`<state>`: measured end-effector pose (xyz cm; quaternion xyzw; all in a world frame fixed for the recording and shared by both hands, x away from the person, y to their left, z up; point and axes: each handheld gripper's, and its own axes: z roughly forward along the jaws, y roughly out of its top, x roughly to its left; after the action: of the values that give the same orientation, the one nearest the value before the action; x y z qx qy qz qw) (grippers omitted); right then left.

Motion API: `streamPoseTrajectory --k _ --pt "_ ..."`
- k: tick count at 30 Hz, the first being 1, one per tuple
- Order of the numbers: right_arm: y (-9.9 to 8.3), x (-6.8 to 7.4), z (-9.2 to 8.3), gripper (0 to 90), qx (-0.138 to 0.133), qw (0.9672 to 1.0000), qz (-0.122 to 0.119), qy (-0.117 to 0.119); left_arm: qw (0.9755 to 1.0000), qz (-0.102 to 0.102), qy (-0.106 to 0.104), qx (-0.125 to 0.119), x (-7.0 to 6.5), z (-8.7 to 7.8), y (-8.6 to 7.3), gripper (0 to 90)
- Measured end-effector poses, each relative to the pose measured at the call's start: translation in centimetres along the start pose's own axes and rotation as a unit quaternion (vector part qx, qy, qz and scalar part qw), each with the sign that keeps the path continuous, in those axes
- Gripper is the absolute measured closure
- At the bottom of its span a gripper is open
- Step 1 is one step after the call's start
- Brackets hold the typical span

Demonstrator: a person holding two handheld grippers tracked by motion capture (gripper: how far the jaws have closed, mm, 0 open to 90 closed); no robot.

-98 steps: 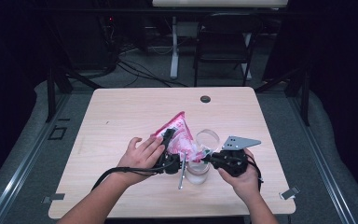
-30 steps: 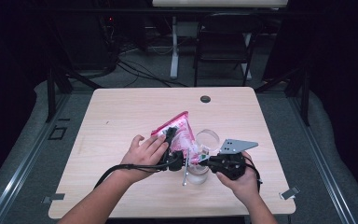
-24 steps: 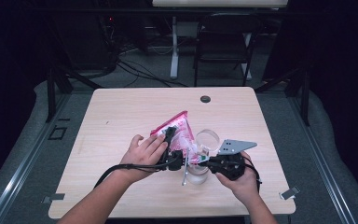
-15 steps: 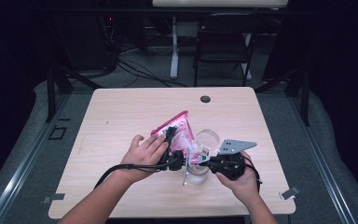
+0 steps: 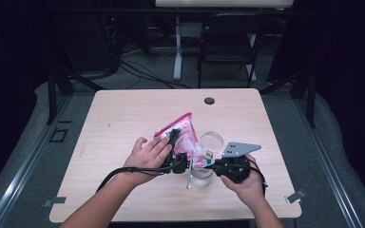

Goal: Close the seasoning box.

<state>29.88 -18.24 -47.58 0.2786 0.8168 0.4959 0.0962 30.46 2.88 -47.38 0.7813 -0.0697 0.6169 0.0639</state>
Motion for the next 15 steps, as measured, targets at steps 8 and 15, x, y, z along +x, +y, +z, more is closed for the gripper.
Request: streamPoseTrajectory --k 8,15 --pt "-0.09 -0.08 0.13 90.0 0.008 1.0 -0.002 -0.003 1.0 0.003 0.003 0.001 0.02 -0.02 0.04 72.8" --pt "-0.14 -0.22 0.04 90.0 0.009 0.9999 -0.001 -0.005 1.0 0.002 0.003 -0.003 -0.03 0.03 0.14 72.8"
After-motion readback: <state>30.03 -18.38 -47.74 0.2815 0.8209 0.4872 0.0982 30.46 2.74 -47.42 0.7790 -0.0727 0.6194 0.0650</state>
